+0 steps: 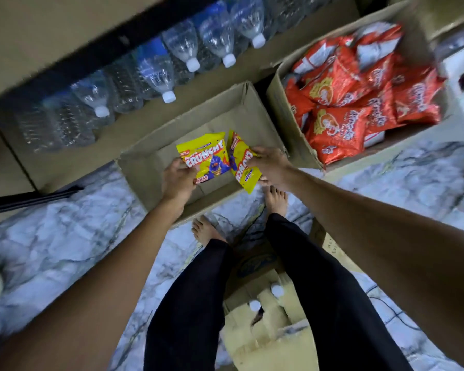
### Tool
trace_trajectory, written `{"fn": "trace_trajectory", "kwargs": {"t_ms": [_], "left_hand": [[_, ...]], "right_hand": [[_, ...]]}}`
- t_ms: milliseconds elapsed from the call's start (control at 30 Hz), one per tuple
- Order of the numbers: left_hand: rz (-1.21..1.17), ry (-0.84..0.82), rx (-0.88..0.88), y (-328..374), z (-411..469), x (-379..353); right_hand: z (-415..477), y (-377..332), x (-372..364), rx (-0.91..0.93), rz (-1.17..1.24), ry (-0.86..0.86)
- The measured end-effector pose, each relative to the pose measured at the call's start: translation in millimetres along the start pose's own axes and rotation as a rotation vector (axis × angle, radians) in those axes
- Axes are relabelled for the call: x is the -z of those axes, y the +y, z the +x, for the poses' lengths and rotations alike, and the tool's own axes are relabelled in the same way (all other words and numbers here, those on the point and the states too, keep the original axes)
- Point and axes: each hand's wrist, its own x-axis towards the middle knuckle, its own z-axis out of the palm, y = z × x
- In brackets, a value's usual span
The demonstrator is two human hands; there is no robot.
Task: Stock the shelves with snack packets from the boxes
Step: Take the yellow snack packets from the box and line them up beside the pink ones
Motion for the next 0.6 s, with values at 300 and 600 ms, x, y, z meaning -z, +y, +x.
{"fn": "trace_trajectory", "kwargs": {"t_ms": [300, 600], "left_hand": [[-0.05, -0.002, 0.048, 85.1, -161.6, 51.5], [-0.044, -0.015, -0.062, 165.6, -290.8, 99.5]], "right_hand": [[-170.5, -62.0, 10.7, -0.026, 0.095, -0.021], [-325.7, -126.7, 15.1, -0.014, 0.297, -0.114]]}}
